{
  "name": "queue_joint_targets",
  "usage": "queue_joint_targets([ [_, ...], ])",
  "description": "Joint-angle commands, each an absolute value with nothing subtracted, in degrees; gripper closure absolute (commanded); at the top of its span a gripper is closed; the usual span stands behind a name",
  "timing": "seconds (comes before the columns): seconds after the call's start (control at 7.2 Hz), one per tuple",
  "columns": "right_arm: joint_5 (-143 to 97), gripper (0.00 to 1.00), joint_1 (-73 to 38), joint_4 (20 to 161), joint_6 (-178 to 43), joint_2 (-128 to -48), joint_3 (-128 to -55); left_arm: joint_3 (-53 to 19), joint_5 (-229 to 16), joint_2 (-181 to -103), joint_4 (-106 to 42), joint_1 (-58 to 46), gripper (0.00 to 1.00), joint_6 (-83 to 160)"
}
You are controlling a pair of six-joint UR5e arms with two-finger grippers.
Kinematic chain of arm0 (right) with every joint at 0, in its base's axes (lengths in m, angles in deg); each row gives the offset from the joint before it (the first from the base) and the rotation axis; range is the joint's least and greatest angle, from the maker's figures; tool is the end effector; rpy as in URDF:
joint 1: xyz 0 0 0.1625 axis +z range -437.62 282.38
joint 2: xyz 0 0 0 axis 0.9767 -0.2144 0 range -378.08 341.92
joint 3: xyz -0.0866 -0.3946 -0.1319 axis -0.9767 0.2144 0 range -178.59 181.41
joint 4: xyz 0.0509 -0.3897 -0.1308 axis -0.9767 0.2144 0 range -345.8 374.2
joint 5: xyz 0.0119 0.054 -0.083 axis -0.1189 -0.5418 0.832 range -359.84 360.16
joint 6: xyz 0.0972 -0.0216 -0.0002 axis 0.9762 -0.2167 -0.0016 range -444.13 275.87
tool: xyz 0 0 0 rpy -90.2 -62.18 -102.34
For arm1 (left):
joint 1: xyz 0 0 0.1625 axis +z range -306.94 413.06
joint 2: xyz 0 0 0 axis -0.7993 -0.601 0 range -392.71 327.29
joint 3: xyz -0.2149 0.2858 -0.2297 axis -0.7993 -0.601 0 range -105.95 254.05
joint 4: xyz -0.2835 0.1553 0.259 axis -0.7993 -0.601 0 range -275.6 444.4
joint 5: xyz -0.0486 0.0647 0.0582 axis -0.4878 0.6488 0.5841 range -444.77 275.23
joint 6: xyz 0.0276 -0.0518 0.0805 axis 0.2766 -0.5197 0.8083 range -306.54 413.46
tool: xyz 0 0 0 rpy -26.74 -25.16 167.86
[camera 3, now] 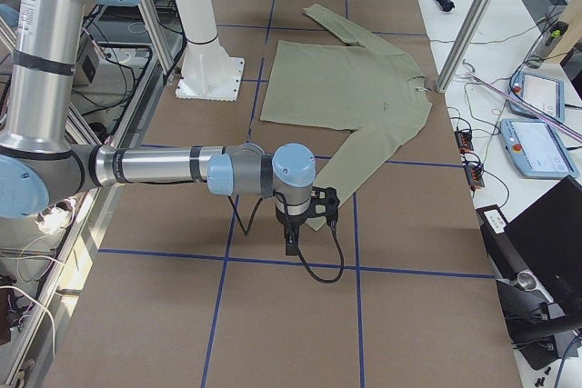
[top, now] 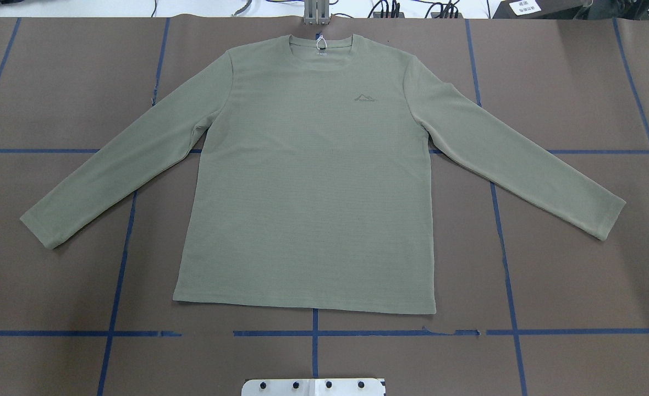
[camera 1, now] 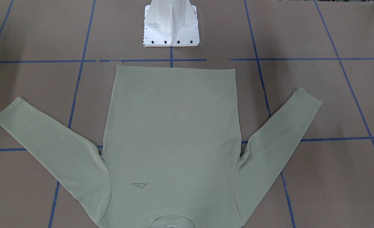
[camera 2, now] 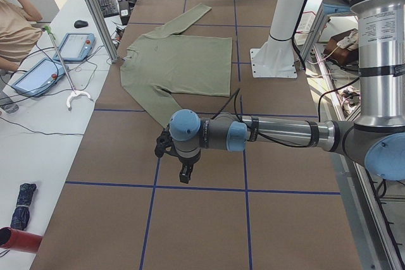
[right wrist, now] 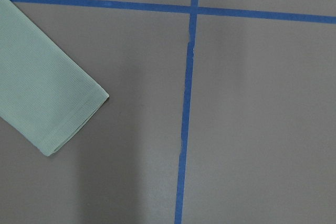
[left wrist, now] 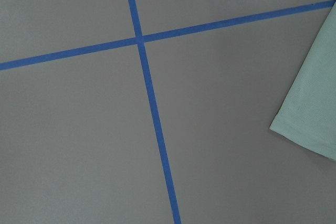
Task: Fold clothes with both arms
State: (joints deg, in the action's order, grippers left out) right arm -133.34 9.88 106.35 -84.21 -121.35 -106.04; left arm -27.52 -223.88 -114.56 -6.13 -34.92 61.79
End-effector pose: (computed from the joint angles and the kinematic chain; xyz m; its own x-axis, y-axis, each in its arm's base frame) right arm 0.0474 -0.3983 0.6162 0.7235 -0.0575 0.6879 0.0447 0.9983 0.0364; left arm -0.0425 -0.4369 0.6181 0.6403 0.2188 -0.7363 -0.1293 0.9756 0.1774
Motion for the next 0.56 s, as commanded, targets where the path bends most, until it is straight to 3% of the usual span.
queue_joint_targets([
  [0.0,-133.9,0.0,9.8,106.2,-84.0,-121.2,-106.8,-26.9,-223.7,-114.6,-8.9,-34.8,0.0,61.7],
  [0.42,-134.4,0.0,9.8,105.4,-83.8,-118.2,-114.0,-26.2,-221.1,-113.8,-23.2,-34.8,0.0,62.0],
])
